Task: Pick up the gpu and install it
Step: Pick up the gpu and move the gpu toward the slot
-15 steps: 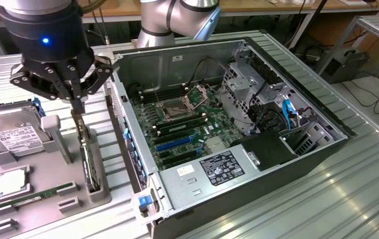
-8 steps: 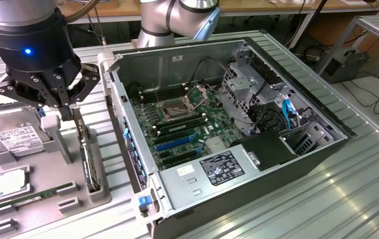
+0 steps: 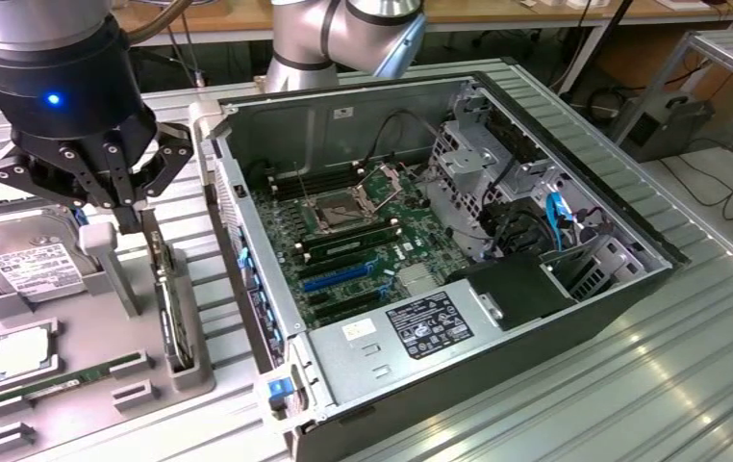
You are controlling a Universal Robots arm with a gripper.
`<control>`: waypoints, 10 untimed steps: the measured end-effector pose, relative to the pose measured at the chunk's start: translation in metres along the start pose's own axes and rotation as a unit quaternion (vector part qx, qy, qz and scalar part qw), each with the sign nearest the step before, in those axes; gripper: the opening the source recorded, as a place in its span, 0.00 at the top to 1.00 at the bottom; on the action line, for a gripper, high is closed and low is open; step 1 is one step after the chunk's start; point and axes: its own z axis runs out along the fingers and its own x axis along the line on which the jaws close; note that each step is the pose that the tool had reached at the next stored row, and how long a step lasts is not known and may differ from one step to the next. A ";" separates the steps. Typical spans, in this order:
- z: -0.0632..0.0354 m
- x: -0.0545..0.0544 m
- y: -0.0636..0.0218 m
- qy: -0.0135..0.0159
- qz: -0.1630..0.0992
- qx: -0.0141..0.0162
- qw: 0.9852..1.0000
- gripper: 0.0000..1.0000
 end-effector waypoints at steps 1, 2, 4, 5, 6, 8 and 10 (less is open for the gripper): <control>0.0000 0.000 0.0000 0.000 0.000 0.000 1.000 0.89; 0.0000 0.000 0.0000 0.000 0.000 0.000 1.000 0.89; 0.0000 0.000 0.0000 0.000 0.000 0.000 1.000 0.89; 0.0000 0.000 0.0000 0.000 0.000 0.000 1.000 0.89; 0.0000 0.000 0.0000 0.000 0.000 0.000 1.000 0.89; 0.0000 0.000 0.0000 0.000 0.000 0.000 1.000 0.70; 0.0000 0.000 0.0000 0.000 0.000 0.000 1.000 0.70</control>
